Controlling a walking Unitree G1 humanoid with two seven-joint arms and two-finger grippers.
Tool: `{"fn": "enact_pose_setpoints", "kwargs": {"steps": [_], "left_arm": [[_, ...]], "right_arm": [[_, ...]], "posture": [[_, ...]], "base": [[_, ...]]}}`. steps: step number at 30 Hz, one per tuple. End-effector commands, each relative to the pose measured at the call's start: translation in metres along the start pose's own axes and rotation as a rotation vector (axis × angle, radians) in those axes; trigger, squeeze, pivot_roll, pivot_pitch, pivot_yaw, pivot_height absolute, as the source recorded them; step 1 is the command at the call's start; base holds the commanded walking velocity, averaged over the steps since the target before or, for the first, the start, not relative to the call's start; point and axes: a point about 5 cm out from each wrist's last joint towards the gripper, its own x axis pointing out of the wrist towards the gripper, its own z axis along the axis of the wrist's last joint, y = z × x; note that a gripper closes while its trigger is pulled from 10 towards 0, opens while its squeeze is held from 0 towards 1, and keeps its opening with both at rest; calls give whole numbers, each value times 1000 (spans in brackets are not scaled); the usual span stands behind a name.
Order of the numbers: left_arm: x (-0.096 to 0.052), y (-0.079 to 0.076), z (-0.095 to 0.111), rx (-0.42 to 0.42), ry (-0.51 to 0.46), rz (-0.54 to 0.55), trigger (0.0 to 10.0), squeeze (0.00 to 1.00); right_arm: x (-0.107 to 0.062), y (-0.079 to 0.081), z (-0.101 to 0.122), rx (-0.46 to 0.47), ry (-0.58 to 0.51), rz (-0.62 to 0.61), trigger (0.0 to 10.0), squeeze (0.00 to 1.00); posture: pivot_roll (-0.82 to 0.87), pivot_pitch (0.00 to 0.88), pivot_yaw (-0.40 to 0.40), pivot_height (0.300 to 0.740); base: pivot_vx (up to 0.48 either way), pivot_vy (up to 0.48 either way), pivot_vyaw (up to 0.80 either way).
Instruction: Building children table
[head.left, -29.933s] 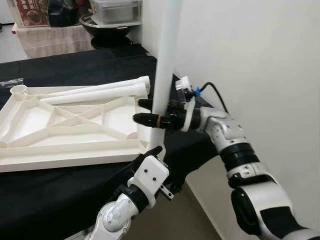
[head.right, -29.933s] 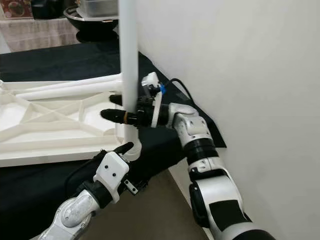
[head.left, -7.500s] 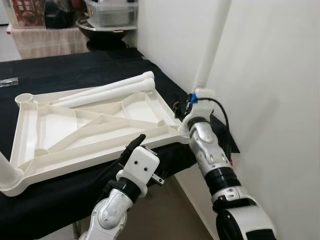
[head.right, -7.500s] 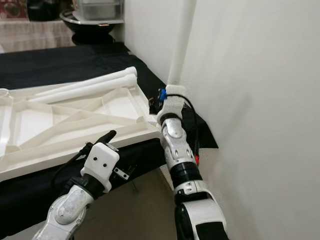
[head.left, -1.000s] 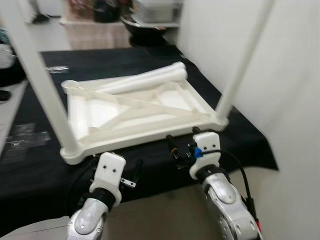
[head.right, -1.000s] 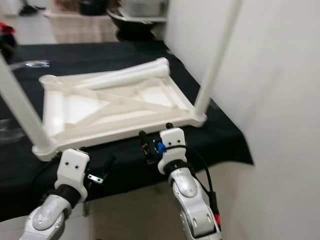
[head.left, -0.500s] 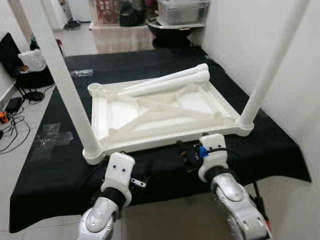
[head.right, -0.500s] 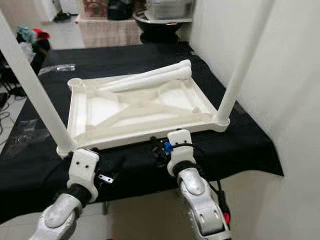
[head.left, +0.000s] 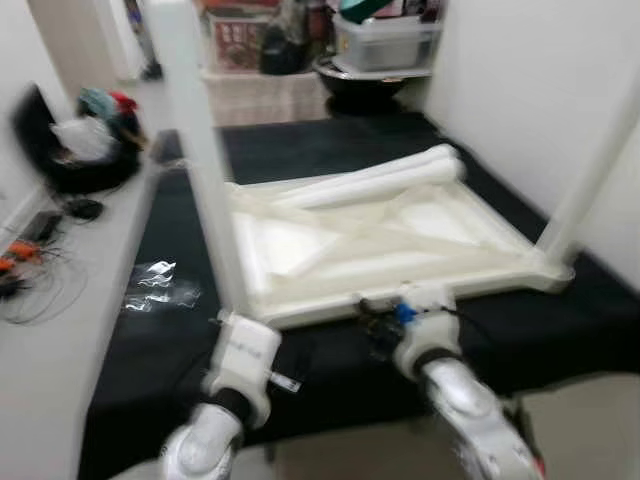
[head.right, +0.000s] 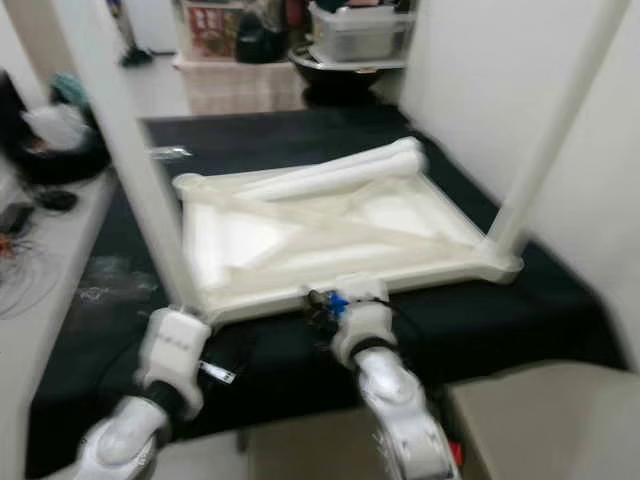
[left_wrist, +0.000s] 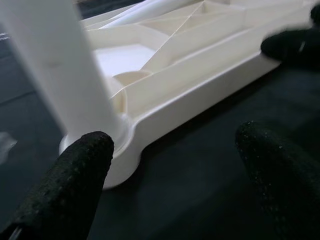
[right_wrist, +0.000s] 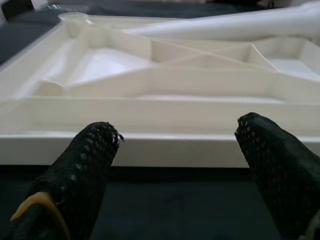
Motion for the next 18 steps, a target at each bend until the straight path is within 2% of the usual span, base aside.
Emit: {"fn": "enact_pose_setpoints", "kwargs": {"steps": [1,9,13,14,18], "left_arm": [[1,1,0,11,5,0,10000,0],[0,1,1,8,3,4,10000,0],[0,2,1,3,5,11,10000,0],[0,2,0,2,8,11,10000,0],[0,2,0,-2,8,14,10000,0]], "right_arm": [[1,1,0,-5,5,-2,10000,0],[0,2,0,18,13,22,10000,0],[0,3,1,17,30,129,10000,0],[0,1,-1,43,44,147,10000,0],[0,1,-3,44,56,152,10000,0]], "posture": [[26,2,-60,740],[27,4,-60,740],[21,3,-62,740],[21,3,-62,740],[21,3,-62,740]], "base": [[0,0,0],[0,0,0],[0,0,0],[0,0,0],[0,0,0]]}}
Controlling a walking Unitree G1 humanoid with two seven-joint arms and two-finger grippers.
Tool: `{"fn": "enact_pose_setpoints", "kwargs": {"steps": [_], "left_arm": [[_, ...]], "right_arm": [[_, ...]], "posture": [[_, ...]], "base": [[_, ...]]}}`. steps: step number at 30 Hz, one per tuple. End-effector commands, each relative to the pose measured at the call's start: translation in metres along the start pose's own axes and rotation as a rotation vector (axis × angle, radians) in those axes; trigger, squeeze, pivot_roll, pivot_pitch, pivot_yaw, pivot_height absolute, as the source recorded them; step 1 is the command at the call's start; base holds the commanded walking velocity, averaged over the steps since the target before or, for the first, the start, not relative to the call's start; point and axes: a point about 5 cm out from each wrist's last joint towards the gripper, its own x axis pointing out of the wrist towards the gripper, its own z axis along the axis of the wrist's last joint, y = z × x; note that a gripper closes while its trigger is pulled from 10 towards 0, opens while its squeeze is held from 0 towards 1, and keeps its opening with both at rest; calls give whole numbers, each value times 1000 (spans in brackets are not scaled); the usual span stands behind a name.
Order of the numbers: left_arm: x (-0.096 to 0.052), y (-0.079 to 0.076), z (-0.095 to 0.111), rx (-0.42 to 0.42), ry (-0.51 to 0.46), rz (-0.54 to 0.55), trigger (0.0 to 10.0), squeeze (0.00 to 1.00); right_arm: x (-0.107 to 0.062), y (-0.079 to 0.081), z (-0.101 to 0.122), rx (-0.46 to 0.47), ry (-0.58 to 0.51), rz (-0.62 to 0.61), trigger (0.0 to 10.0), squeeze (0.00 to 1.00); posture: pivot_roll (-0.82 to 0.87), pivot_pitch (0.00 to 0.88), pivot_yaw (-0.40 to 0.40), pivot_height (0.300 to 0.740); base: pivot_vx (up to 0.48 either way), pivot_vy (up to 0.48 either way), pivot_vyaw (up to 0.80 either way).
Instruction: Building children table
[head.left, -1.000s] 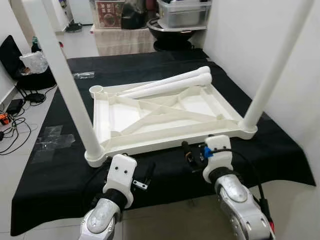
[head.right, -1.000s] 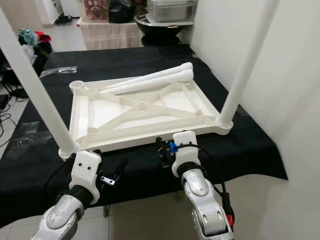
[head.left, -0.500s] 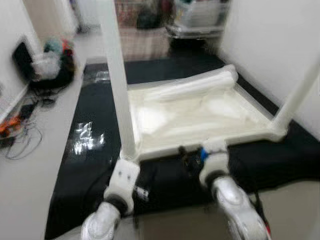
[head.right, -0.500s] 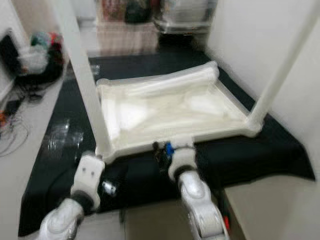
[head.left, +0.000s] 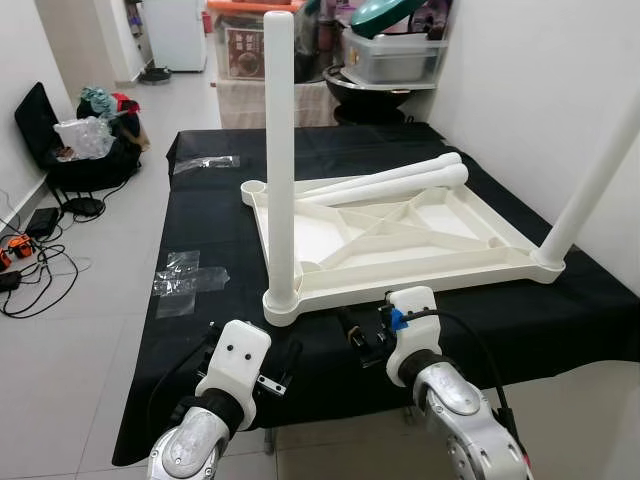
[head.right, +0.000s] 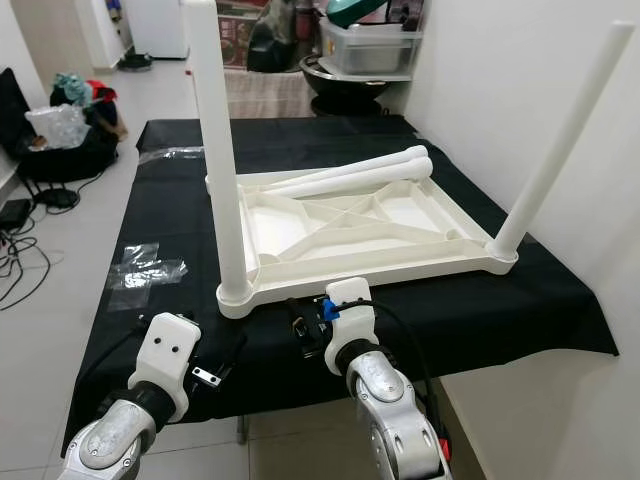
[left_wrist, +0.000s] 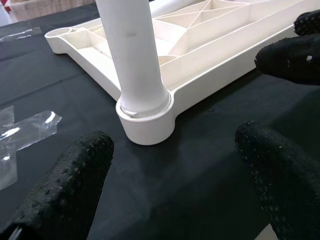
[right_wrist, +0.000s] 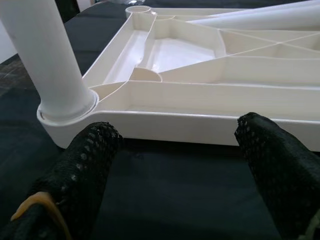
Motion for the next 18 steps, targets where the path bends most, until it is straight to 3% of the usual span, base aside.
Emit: {"fn": "enact_pose_setpoints", "kwargs": {"steps": [1,7,13,16,17,18], "left_arm": [[0,0,-1,-9,11,9,10000,0],[-1,0,-1,-9,14,14,10000,0],[-1,-1,-2,-7,16,-5,10000,0],[-1,-1,-2,-12,15,-5,10000,0],[-1,-1,-2,-10,17,-5,10000,0],[-1,-1,-2,-10,17,-5,10000,0]], "right_arm": [[0,0,-2,-5,12,3,10000,0],[0,1,-3,-3,15,-2,10000,0],[3,-19,5,-17,-9,-15,10000,0],[4,-27,2,-39,34,18,10000,0],[4,-37,-4,-98,110,29,10000,0],[4,-37,-4,-98,110,29,10000,0]], "posture": [[25,0,-61,740],[26,0,-59,740],[22,0,-57,740],[24,0,-58,740],[22,0,-56,740],[22,0,-56,740]], "base": [[0,476,0],[0,475,0],[0,471,0],[0,476,0],[0,0,0],[0,0,0]]}}
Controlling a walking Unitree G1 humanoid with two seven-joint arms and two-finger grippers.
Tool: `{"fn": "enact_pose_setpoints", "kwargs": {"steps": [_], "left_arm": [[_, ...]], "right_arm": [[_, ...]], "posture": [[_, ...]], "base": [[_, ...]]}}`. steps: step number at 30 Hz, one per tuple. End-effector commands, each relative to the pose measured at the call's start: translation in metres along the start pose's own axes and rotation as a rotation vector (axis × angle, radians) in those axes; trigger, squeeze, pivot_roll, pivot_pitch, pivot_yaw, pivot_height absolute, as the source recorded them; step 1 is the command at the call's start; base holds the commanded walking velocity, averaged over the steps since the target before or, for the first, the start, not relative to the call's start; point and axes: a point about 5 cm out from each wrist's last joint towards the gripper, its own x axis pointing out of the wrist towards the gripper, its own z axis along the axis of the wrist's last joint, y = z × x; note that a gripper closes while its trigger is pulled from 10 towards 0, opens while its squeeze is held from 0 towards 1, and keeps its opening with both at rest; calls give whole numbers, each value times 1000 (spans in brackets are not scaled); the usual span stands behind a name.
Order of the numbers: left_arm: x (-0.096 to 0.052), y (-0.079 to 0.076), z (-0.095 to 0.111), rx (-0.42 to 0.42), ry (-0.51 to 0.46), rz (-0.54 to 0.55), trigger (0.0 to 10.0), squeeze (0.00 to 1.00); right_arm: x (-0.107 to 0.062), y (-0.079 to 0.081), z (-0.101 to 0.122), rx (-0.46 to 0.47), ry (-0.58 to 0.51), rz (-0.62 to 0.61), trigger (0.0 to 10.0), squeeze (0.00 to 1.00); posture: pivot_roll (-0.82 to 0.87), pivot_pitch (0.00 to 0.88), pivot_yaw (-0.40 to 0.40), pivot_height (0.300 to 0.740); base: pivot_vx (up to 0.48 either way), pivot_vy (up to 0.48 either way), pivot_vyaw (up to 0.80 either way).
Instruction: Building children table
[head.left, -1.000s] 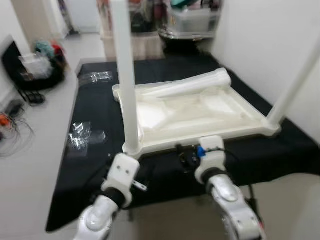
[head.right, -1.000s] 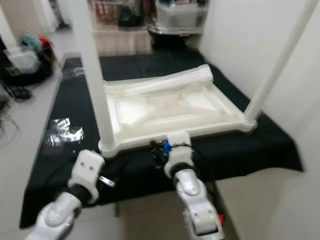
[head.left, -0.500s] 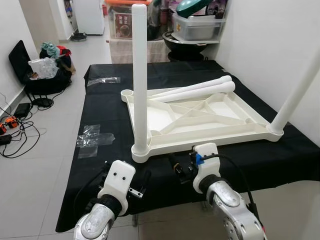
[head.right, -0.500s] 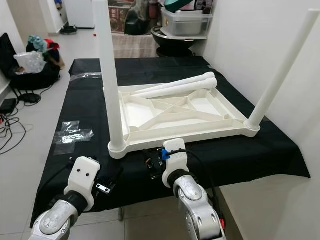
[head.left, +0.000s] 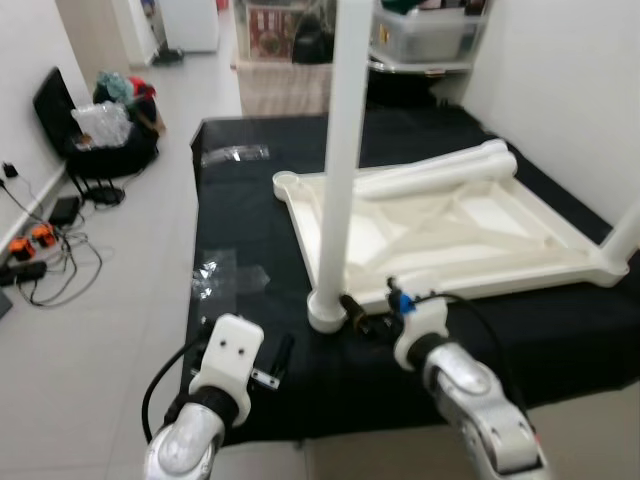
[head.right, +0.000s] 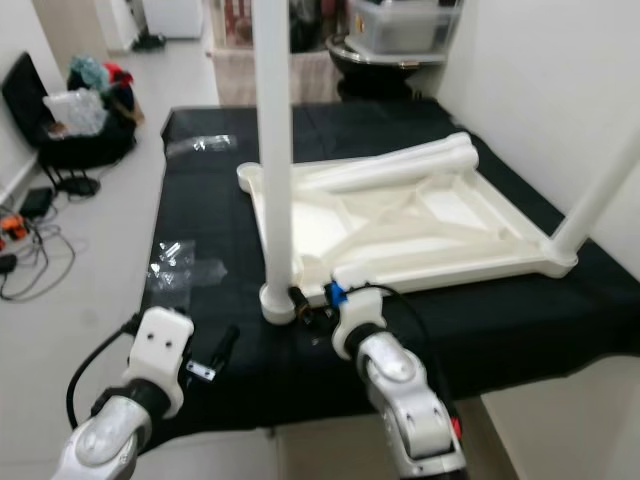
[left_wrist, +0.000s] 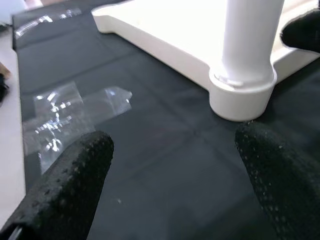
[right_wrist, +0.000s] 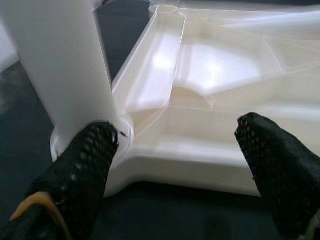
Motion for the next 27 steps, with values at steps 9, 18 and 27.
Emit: {"fn": "enact_pose_setpoints", "kwargs": {"steps": [9,18,27], "left_arm": [[-1,1,-2,6,17,6,10000,0],[-2,2,-3,4,21,10,10000,0],[-2,3,-3,2,21,13,10000,0]], "right_arm": [[-11,-48,-16,-102,262,111,10000,0],[-41,-13,0,-34,274,663,10000,0],[-33,18,38,30,45,836,10000,0]], "posture": [[21,1,-59,740],[22,3,-59,740],[25,7,-58,740]], "base": [[0,0,0],[0,0,0],[0,0,0]]}}
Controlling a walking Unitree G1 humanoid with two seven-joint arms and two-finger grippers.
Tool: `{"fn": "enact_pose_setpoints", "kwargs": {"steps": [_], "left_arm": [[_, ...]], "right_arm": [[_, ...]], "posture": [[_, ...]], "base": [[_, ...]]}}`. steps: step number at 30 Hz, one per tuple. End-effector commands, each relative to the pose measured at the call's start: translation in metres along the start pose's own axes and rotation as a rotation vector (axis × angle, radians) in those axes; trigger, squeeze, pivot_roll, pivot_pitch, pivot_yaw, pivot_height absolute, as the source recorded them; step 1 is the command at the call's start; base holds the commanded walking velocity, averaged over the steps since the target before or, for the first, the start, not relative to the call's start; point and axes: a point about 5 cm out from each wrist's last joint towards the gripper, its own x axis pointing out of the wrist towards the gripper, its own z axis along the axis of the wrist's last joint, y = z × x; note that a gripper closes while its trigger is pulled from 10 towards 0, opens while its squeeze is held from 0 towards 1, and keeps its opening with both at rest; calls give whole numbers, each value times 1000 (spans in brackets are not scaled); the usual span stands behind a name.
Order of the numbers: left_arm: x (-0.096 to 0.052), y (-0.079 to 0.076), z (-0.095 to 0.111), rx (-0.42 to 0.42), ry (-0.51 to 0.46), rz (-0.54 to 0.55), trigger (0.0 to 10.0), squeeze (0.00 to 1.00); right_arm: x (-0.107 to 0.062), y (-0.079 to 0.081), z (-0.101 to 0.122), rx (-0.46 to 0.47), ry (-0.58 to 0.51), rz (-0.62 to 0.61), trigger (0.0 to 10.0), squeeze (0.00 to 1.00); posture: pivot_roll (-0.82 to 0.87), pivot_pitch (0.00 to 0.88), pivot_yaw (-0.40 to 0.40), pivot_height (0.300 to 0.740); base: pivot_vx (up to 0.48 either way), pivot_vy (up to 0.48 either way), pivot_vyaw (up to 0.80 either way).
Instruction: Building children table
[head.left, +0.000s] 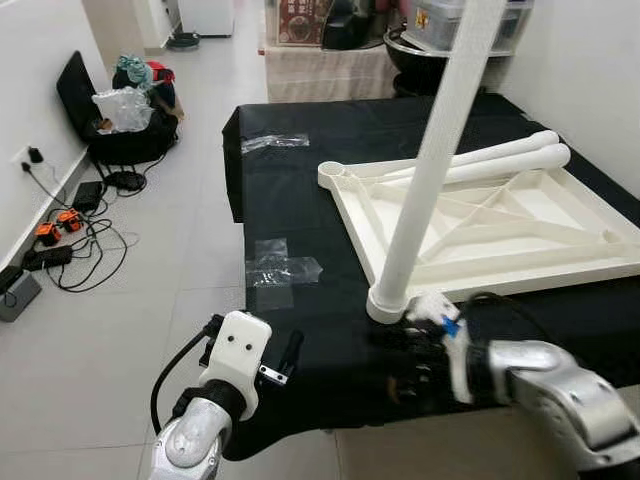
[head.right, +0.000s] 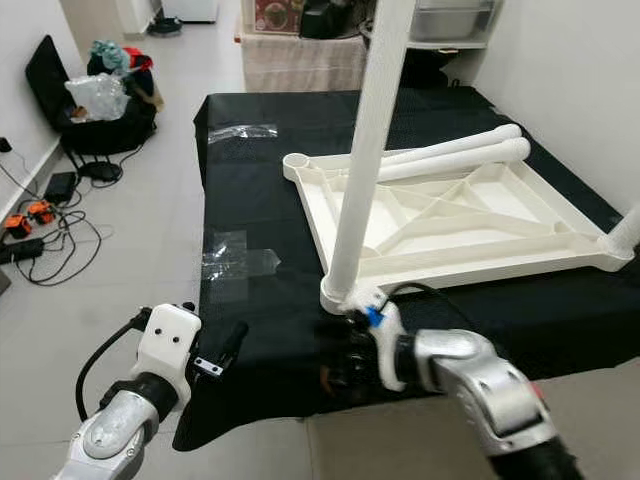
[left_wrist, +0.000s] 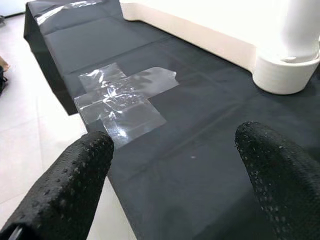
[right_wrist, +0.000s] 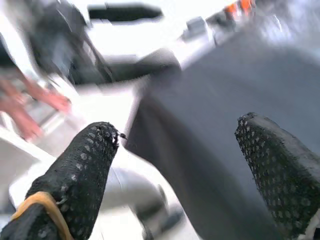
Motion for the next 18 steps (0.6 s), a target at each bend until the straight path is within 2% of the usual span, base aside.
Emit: {"fn": "enact_pose_setpoints", "kwargs": {"steps": [1,2,5,12,13,15,16,17,18], "left_arm": [[-1,0,-3,-4,13,2,10000,0],[-1,0,-3,-4,13,2,10000,0],[-1,2,-1,-8,6,13,10000,0],[-1,4,-2,-9,8,17,10000,0],[-1,3,-2,-10,10,13,10000,0],[-1,3,-2,-10,10,13,10000,0],[-1,3,-2,-11,10,11,10000,0],[-1,3,-2,-11,10,11,10000,0],[-1,3,-2,-13,8,10,10000,0]], "right_arm": [[5,1,21,-10,-112,-3,10000,0],[5,1,21,-10,-112,-3,10000,0],[19,5,45,7,-247,-24,10000,0],[32,20,61,31,-345,-33,10000,0],[37,19,64,50,-381,-106,10000,0],[37,19,64,50,-381,-106,10000,0],[43,15,66,85,-415,-219,10000,0],[43,15,66,85,-415,-219,10000,0],[48,8,66,128,-443,-369,10000,0]], "posture": [[26,6,-57,740],[26,6,-57,740],[34,9,-55,740],[29,12,-54,740],[23,13,-50,740],[23,13,-50,740],[23,14,-50,740],[23,14,-50,740],[24,14,-50,740]], "base": [[0,0,0],[0,0,0],[0,0,0],[0,0,0],[0,0,0],[0,0,0],[0,0,0],[0,0,0],[0,0,0]]}}
